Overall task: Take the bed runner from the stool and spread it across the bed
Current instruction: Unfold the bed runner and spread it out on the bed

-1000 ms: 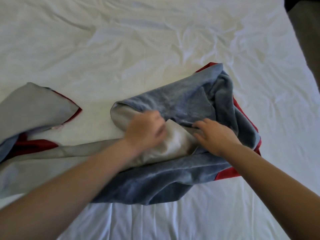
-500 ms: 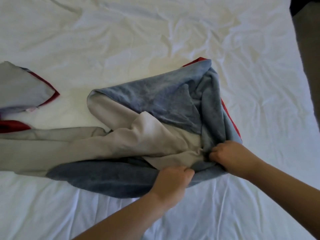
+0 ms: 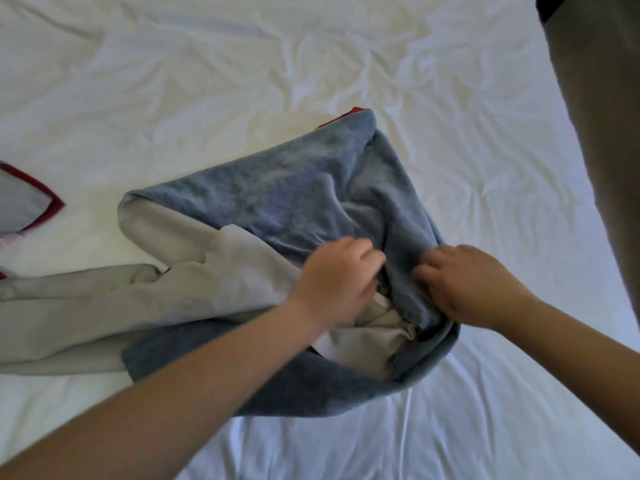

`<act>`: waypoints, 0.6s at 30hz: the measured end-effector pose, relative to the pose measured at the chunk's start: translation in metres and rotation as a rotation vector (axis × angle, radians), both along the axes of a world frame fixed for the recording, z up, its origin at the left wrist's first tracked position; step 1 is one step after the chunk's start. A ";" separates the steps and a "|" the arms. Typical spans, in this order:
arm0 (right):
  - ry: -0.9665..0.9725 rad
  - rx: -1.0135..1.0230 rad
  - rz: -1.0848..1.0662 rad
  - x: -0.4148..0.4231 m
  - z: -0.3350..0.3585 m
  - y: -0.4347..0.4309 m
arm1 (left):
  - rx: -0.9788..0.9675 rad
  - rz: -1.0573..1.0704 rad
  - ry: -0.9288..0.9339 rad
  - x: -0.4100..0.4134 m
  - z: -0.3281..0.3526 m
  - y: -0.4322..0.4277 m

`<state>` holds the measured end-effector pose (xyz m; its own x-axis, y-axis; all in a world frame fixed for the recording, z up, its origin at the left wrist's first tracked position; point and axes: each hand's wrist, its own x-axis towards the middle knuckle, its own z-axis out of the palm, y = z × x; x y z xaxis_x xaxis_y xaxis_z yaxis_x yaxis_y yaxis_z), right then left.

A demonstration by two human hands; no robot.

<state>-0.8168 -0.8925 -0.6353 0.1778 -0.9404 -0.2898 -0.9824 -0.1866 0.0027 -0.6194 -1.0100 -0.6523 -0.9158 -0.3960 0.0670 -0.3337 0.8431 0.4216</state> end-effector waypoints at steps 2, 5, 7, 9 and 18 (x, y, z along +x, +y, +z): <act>0.026 -0.071 -0.038 -0.004 0.000 -0.021 | -0.105 0.019 -0.043 -0.009 0.000 -0.032; 0.105 -0.062 -0.101 -0.013 -0.004 -0.046 | -0.207 -0.003 -0.188 -0.022 -0.006 -0.066; 0.130 -0.001 -0.152 -0.021 -0.011 -0.055 | -0.259 -0.043 -0.286 -0.030 -0.012 -0.077; 0.092 0.053 -0.221 -0.026 -0.021 -0.057 | -0.279 -0.083 -0.361 -0.038 -0.021 -0.079; -0.187 0.087 -0.354 -0.034 -0.058 -0.049 | -0.188 -0.070 -0.506 -0.052 -0.070 -0.065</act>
<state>-0.8505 -0.9419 -0.6936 -0.0951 -0.9264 -0.3643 -0.9681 0.1713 -0.1829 -0.6717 -1.0753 -0.7227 -0.8761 -0.3561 -0.3251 -0.3957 0.9162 0.0627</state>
